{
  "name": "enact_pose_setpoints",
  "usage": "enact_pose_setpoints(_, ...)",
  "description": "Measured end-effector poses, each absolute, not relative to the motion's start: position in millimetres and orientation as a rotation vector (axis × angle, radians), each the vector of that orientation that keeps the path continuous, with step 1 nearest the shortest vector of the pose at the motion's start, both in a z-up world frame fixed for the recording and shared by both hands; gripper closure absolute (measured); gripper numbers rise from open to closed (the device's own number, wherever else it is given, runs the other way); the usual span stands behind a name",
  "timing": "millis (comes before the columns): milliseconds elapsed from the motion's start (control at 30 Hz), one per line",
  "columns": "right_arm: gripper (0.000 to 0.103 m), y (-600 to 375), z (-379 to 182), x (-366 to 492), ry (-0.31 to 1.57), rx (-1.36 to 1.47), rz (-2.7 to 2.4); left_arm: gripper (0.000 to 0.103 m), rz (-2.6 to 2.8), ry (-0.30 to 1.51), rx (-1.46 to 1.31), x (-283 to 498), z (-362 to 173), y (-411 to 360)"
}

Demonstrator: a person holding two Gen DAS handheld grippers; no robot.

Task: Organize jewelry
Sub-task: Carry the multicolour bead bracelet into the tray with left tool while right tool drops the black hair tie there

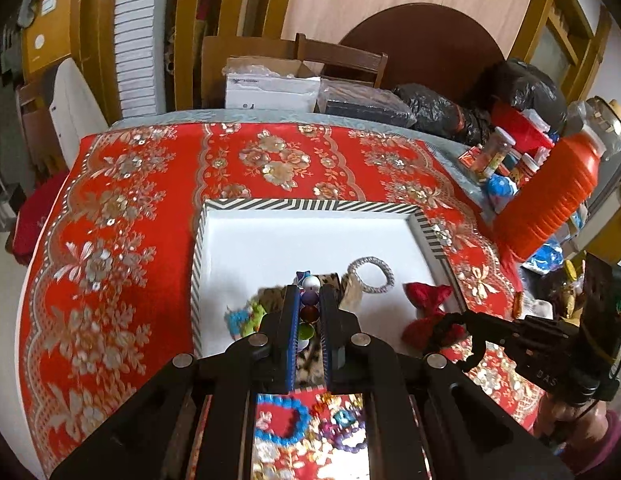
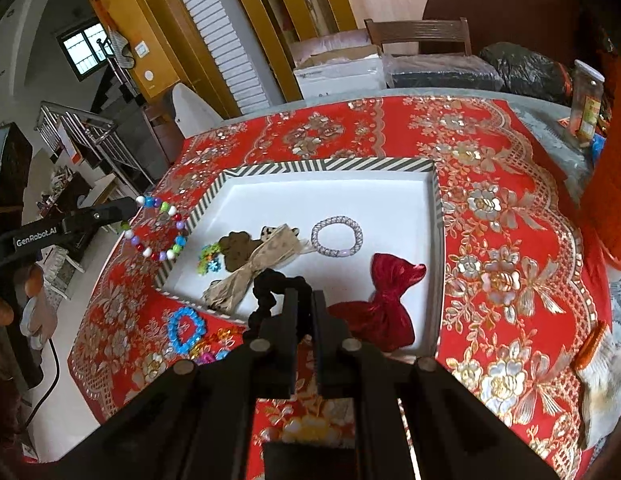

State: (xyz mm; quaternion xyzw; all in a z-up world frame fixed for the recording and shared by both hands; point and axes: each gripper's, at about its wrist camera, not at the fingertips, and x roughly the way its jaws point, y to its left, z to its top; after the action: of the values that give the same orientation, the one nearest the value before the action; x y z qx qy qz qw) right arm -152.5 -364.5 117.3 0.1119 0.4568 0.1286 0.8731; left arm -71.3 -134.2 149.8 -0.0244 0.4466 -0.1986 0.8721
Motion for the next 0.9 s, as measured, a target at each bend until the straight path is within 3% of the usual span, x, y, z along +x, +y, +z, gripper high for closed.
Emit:
enact_pose_setpoints(533, 0.097, -355.5, 74.9, -94.2, 1.067, 0.27, 0.223, 0.103, -0.489, 1.007, -0.034, 8.0, 107.3, -172.9)
enact_pose_setpoints(900, 0.097, -350.0, 43.9, -73.8, 1.138, 0.237, 0.184, 0.103, -0.361, 1.105, -0.09, 50.8, 53.3, -142.7)
